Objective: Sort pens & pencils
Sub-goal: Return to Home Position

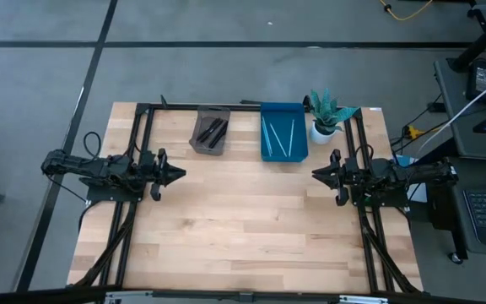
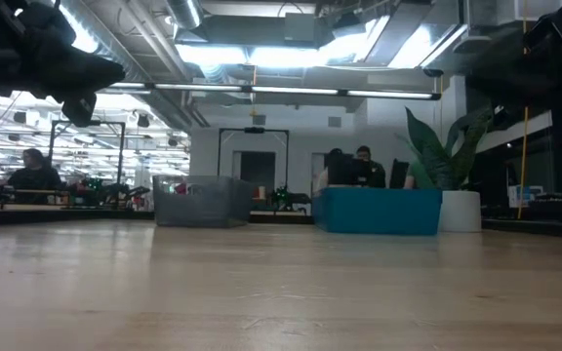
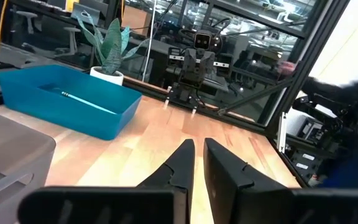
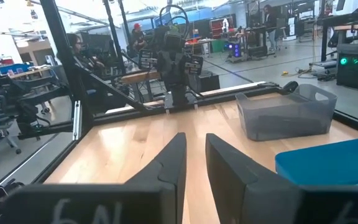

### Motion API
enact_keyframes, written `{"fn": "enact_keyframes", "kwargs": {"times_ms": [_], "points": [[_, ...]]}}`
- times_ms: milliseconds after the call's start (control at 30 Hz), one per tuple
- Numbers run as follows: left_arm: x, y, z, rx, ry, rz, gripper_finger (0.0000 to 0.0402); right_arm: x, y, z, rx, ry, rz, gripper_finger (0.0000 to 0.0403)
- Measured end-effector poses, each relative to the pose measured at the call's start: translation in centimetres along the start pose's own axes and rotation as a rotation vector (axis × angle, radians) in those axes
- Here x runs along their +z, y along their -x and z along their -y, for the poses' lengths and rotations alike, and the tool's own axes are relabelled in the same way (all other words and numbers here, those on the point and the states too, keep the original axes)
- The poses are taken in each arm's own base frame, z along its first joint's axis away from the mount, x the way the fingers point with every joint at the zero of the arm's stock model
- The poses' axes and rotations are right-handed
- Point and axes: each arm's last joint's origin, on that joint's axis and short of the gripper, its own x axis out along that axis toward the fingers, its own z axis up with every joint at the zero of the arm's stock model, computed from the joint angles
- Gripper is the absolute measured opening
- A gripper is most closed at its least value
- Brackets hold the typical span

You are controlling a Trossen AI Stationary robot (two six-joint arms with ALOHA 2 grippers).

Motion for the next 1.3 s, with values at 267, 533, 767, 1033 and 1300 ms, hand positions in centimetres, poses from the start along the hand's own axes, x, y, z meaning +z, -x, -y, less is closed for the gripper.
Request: {"fn": "enact_keyframes", "kwargs": {"times_ms": [267, 533, 767, 1033, 1300], "points": [[0.00, 0.00, 0.00, 0.000, 0.000, 0.000, 0.0013, 0.00, 0.00, 0.00, 0.000, 0.000, 0.000, 0.0063], [0.00, 0.00, 0.00, -0.001, 0.000, 0.000, 0.0001, 0.01, 0.00, 0.00, 0.000, -0.001, 0.000, 0.0063], [0.00, 0.00, 0.00, -0.001, 0.000, 0.000, 0.0016, 0.01, 0.00, 0.00, 0.000, 0.000, 0.000, 0.0063], [0.00, 0.00, 0.00, -0.001, 0.000, 0.000, 0.0035, 0.01, 0.00, 0.00, 0.000, 0.000, 0.000, 0.0063], [0.00, 0.00, 0.00, 0.000, 0.000, 0.000, 0.0039, 0.01, 0.00, 0.00, 0.000, -0.001, 0.000, 0.0063]]}}
